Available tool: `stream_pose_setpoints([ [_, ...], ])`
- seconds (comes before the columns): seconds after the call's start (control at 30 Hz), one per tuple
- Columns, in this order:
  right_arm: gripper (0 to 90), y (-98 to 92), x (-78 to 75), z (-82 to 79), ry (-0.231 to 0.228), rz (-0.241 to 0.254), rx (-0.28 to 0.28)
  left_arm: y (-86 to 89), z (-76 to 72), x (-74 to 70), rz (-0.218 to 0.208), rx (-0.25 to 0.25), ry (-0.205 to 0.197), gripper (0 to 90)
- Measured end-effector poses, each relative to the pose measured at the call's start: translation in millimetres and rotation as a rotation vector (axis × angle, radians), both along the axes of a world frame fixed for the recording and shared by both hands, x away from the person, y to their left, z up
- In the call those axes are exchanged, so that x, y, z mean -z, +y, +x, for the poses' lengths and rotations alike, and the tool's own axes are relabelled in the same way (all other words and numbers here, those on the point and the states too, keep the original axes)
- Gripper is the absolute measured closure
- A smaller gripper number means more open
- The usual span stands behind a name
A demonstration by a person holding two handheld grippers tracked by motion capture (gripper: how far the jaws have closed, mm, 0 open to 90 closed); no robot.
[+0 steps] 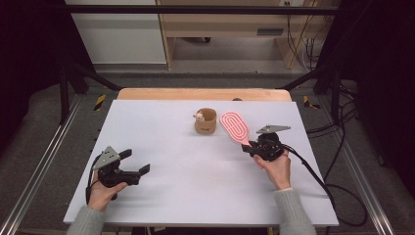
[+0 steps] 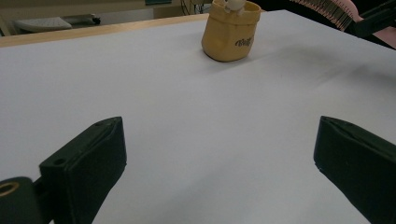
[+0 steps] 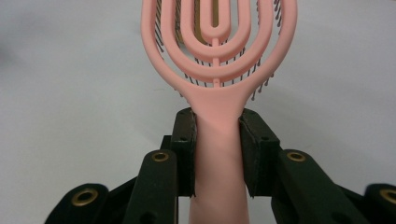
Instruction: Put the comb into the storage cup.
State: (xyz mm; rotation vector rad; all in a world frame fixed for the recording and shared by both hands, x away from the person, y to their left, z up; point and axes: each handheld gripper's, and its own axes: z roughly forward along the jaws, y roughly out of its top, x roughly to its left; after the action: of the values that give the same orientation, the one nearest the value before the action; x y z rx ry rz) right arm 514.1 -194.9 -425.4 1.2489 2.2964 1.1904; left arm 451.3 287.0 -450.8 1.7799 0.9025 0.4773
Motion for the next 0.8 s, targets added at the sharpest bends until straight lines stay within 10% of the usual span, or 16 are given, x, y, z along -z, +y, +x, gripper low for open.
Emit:
stream_pose_setpoints([
  [0.8, 70.0, 10.2, -6.1, -20.4, -0.055, 0.087, -0.117, -12.7, -3.2, -7.4, -0.013, -0.005, 0.005, 2.6],
])
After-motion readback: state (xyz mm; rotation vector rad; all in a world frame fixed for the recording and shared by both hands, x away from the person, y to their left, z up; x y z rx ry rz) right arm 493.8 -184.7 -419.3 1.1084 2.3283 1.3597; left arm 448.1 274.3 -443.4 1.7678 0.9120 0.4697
